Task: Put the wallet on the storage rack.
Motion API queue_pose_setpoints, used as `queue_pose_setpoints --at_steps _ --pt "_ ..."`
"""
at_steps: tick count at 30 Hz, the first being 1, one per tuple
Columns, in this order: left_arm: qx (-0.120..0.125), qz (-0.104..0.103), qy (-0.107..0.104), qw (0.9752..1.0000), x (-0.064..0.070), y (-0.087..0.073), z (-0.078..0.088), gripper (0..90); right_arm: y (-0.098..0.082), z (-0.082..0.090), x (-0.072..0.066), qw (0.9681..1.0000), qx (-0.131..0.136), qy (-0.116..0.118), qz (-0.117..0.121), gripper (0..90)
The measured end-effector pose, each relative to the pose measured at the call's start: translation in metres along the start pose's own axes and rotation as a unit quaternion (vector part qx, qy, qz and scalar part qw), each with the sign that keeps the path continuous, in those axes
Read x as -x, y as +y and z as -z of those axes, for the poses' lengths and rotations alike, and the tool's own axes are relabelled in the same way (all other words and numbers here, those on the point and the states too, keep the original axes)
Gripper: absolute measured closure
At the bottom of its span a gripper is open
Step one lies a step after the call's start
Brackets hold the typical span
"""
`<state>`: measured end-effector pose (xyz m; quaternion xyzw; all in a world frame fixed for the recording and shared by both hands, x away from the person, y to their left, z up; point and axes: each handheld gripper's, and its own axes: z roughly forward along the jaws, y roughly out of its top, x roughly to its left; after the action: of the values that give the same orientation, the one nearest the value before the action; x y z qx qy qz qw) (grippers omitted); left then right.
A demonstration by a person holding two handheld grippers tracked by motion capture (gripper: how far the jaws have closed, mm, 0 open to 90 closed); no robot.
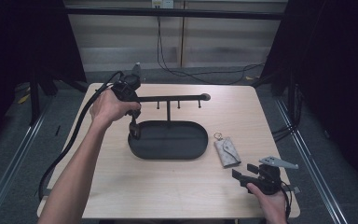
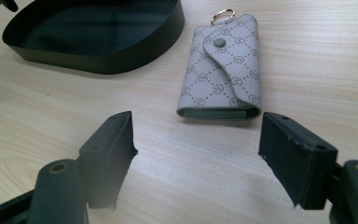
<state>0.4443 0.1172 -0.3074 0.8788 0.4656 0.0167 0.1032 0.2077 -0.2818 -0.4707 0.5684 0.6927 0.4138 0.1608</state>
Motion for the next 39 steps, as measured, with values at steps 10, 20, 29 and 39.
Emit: queue_pose_setpoints --at_steps 10,20,29,39 --pt "0.022 0.013 0.017 0.9995 0.002 0.003 -0.007 70.6 0.000 0.000 0.000 1.0000 -0.001 0.002 -0.002 26.1" --pt "0.051 0.011 0.003 0.9986 -0.003 -0.004 -0.010 69.9 0.000 0.000 0.000 1.0000 -0.002 0.002 -0.001 25.9" --pt "0.098 0.017 -0.003 0.9950 -0.010 -0.018 0.000 55.2 0.000 -0.001 0.000 1.0000 -0.002 0.001 -0.001 25.9" --pt "0.125 0.014 -0.017 0.9918 -0.028 -0.044 -0.001 33.3 0.000 -0.002 0.000 1.0000 -0.004 -0.001 -0.001 25.8"
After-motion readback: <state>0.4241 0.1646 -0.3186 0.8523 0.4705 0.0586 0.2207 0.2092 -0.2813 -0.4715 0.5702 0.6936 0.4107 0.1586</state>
